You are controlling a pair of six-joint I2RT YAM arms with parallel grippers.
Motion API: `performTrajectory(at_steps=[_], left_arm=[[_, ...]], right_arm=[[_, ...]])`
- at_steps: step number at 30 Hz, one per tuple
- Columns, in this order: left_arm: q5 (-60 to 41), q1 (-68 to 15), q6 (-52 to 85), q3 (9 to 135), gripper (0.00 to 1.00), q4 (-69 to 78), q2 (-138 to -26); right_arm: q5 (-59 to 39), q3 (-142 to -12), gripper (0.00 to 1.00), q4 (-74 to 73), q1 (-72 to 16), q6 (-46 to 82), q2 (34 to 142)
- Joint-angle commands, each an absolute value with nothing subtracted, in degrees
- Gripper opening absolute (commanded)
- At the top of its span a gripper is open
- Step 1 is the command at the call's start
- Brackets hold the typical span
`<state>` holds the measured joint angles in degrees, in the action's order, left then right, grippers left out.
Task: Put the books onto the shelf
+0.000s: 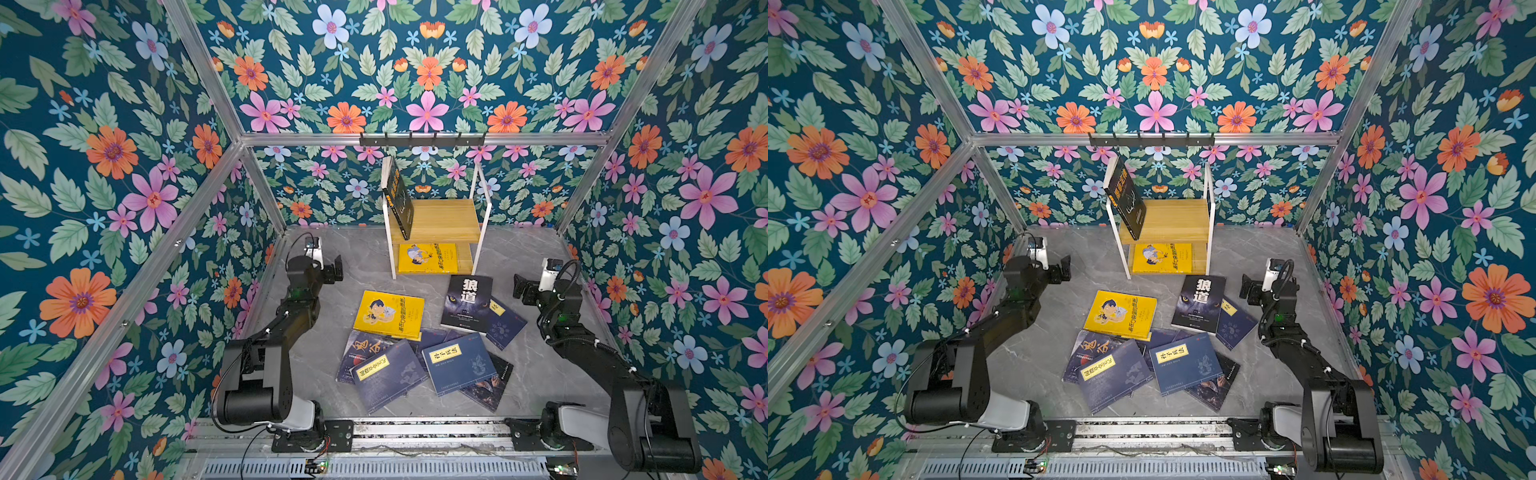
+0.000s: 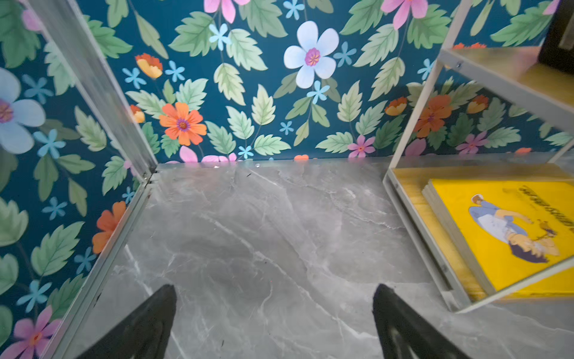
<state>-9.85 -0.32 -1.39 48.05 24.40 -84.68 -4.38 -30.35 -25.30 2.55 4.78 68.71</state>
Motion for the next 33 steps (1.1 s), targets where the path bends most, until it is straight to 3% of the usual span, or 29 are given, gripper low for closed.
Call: performTrajectory(at_steps=[1, 11, 22, 33], left_arm=[[-17.96, -0.91, 2.89, 53.32, 1.00, 7.87, -85.11], [-25.45, -8.58, 17.84, 55.08, 1.00, 4.89, -84.04], [-30.95, -6.77, 6.86, 52.61, 1.00, 3.80, -80.71], [-33.16, -1.42, 9.14, 50.36, 1.00, 6.70, -78.84]], right_arm=[[-11.26, -34.98, 0.99, -13.58, 2.54, 9.22, 68.21], [-24.10, -43.85, 0.92, -4.21, 2.48, 15.74, 72.99], [-34.84, -51.33, 0.76, 0.06, 2.53, 22.21, 87.35], [-40.91, -58.45, 0.67, -1.04, 3.16, 23.67, 104.13]])
